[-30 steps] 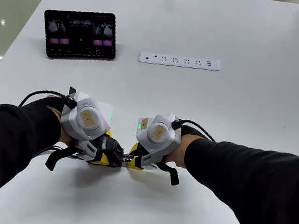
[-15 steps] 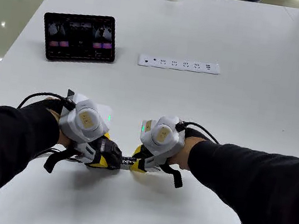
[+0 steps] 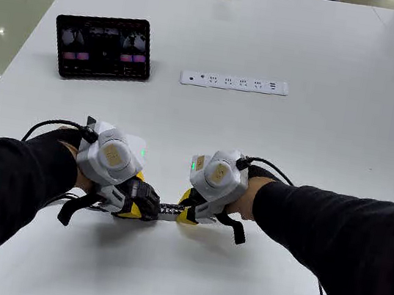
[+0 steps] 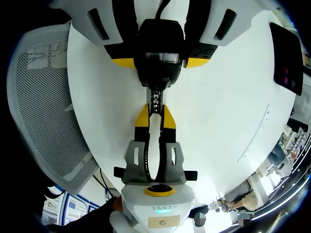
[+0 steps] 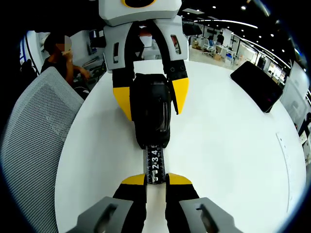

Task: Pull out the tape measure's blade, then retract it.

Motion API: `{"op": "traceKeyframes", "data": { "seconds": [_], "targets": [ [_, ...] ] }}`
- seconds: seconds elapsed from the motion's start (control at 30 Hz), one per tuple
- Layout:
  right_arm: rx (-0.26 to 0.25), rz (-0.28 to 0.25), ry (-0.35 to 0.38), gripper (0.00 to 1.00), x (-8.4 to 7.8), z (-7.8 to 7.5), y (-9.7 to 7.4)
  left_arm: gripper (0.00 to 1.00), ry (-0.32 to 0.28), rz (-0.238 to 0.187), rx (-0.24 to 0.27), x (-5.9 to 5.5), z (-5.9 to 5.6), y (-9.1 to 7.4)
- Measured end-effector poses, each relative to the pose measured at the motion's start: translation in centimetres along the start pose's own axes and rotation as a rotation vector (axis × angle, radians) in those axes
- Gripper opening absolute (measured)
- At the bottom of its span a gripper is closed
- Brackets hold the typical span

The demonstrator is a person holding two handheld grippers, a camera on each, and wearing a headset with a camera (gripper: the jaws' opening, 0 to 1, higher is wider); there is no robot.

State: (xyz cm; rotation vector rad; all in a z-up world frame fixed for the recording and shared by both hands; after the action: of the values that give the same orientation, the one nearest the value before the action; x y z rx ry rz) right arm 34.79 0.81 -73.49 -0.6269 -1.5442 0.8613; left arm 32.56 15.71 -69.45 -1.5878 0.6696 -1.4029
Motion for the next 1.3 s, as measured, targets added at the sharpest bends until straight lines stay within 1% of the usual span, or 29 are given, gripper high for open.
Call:
{"op": "traceKeyframes", "data": {
  "seconds": [0.87,1.3],
  "targets": [
    [-0.003,0.011,-0.003,0.11,-1.2,0.0,-0.9,0.30,0.001,0.006,0.005,0.1,-0.1,-0.1],
    [-0.006,0.002,0.012,0.11,-1.7,0.1,-1.2,0.30,-0.002,0.005,0.000,0.1,-0.1,-0.1]
  ]
}}
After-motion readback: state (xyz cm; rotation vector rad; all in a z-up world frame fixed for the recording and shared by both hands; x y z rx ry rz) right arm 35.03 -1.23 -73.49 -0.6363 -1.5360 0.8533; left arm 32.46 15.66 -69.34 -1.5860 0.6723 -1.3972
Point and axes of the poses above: the centre of the closed fingertips' face, and the gripper's own axes: y roughly forward along the fingers, z roughly to its left, x roughly out of its top, the point moved 9 cm from there along -y, roughly backward along the fingers, and after that the axes turned 5 degrees about -y, right-handed, at the moved point
